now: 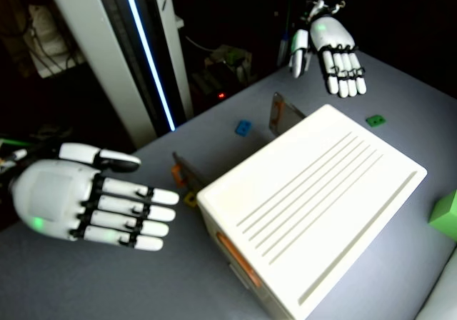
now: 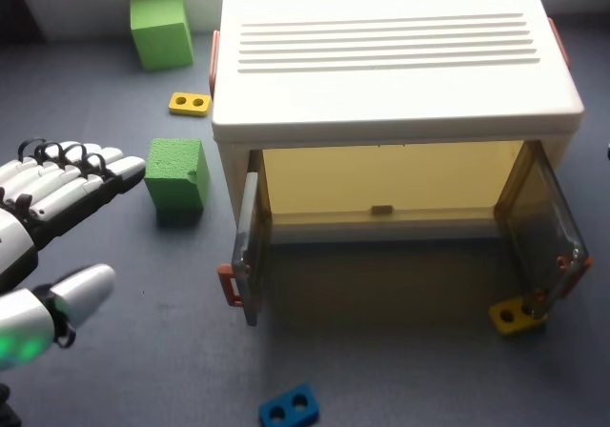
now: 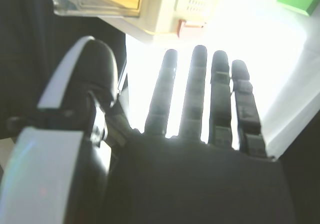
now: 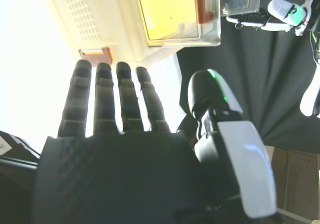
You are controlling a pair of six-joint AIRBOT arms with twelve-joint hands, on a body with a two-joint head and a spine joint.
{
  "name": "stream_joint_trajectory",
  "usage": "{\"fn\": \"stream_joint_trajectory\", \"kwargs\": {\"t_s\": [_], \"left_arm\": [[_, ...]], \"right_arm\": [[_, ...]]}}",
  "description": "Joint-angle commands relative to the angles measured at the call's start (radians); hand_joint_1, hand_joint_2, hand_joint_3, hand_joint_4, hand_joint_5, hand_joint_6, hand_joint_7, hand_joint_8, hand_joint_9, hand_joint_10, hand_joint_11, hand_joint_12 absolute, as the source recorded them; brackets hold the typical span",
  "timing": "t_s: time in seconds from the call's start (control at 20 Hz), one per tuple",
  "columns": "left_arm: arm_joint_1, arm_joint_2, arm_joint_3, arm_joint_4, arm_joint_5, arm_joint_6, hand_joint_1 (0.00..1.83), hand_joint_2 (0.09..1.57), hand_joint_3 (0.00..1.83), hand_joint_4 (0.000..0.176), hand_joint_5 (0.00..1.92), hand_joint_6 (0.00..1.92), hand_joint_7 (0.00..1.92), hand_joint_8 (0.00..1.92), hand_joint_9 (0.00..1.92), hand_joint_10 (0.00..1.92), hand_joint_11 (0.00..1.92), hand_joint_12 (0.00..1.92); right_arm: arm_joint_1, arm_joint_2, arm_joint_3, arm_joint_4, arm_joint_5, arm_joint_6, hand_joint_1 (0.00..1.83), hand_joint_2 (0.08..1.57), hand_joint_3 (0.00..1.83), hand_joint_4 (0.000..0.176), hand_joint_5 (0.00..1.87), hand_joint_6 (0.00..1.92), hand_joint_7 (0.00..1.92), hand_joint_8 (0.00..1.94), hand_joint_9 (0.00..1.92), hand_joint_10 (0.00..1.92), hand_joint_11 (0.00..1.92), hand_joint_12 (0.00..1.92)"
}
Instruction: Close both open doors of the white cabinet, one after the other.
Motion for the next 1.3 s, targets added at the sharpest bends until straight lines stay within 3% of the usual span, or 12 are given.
{"fn": "stream_joint_trajectory", "kwargs": {"t_s": [0.0, 0.1, 0.3, 0.4, 0.5, 0.65, 0.8, 0.85, 1.0, 1.1, 1.25], "left_arm": [[-0.001, 0.002, 0.003, -0.001, -0.114, -0.001, 0.00, 1.56, 0.03, 0.000, 0.02, 0.00, 0.00, 0.00, 0.00, 0.00, 0.00, 0.06], [-0.001, 0.003, 0.003, 0.002, -0.108, -0.001, 0.00, 1.57, 0.03, 0.000, 0.01, 0.00, 0.00, 0.00, 0.00, 0.00, 0.00, 0.04], [-0.010, 0.003, -0.005, 0.054, -0.082, -0.005, 0.00, 1.57, 0.16, 0.000, 0.03, 0.00, 0.03, 0.01, 0.07, 0.00, 0.00, 0.51], [-0.017, 0.002, -0.008, 0.080, -0.073, -0.005, 0.00, 1.57, 0.17, 0.000, 0.01, 0.00, 0.00, 0.00, 0.02, 0.01, 0.00, 0.34], [-0.027, 0.003, -0.012, 0.114, -0.058, -0.006, 0.00, 1.57, 0.20, 0.000, 0.04, 0.01, 0.00, 0.00, 0.02, 0.00, 0.00, 0.28], [-0.052, 0.001, -0.011, 0.158, -0.031, -0.013, 0.00, 1.57, 0.19, 0.000, 0.07, 0.01, 0.03, 0.01, 0.05, 0.01, 0.00, 0.34], [-0.083, -0.009, -0.005, 0.200, -0.003, -0.030, 0.00, 1.57, 0.16, 0.000, 0.07, 0.00, 0.06, 0.00, 0.09, 0.00, 0.00, 0.44], [-0.100, -0.015, 0.000, 0.220, 0.012, -0.039, 0.00, 1.57, 0.20, 0.000, 0.07, 0.00, 0.05, 0.00, 0.07, 0.00, 0.00, 0.38], [-0.133, -0.033, 0.010, 0.252, 0.041, -0.052, 0.00, 1.57, 0.23, 0.000, 0.09, 0.00, 0.06, 0.00, 0.08, 0.00, 0.00, 0.45], [-0.146, -0.049, 0.015, 0.263, 0.050, -0.055, 0.00, 1.57, 0.24, 0.000, 0.10, 0.00, 0.07, 0.00, 0.08, 0.00, 0.00, 0.44], [-0.168, -0.069, 0.025, 0.295, 0.078, -0.079, 0.00, 1.57, 0.28, 0.000, 0.08, 0.00, 0.06, 0.00, 0.08, 0.00, 0.00, 0.40]], "right_arm": [[0.003, 0.000, 0.002, 0.021, 0.115, 0.006, 0.00, 1.47, 0.02, 0.000, 0.13, 0.01, 0.08, 0.00, 0.07, 0.01, 0.09, 0.06], [0.003, -0.002, 0.002, 0.019, 0.111, 0.006, 0.00, 1.46, 0.01, 0.000, 0.14, 0.01, 0.10, 0.01, 0.09, 0.01, 0.12, 0.06], [0.003, -0.003, 0.005, 0.018, 0.108, 0.006, 0.00, 1.46, 0.01, 0.000, 0.13, 0.00, 0.09, 0.00, 0.08, 0.00, 0.11, 0.05], [0.003, -0.003, 0.006, 0.018, 0.104, 0.006, 0.00, 1.46, 0.01, 0.000, 0.12, 0.00, 0.08, 0.00, 0.07, 0.00, 0.10, 0.04], [0.003, -0.003, 0.007, 0.018, 0.100, 0.006, 0.00, 1.46, 0.00, 0.002, 0.12, 0.00, 0.07, 0.00, 0.05, 0.00, 0.09, 0.03], [0.003, -0.004, 0.008, 0.018, 0.098, 0.006, 0.00, 1.45, 0.00, 0.009, 0.12, 0.00, 0.07, 0.00, 0.05, 0.00, 0.10, 0.03], [0.004, -0.005, 0.009, 0.019, 0.097, 0.006, 0.00, 1.45, 0.00, 0.003, 0.12, 0.00, 0.08, 0.00, 0.05, 0.00, 0.08, 0.02], [0.005, -0.005, 0.010, 0.019, 0.097, 0.006, 0.00, 1.45, 0.00, 0.014, 0.12, 0.00, 0.08, 0.00, 0.06, 0.00, 0.07, 0.02], [0.005, -0.006, 0.010, 0.019, 0.097, 0.006, 0.00, 1.45, 0.00, 0.015, 0.13, 0.00, 0.09, 0.01, 0.07, 0.01, 0.10, 0.03], [0.005, -0.007, 0.010, 0.023, 0.097, 0.006, 0.00, 1.46, 0.00, 0.004, 0.12, 0.00, 0.08, 0.00, 0.05, 0.00, 0.09, 0.01], [0.005, -0.007, 0.010, 0.023, 0.097, 0.006, 0.00, 1.45, 0.00, 0.001, 0.12, 0.00, 0.07, 0.00, 0.05, 0.00, 0.09, 0.01]]}}
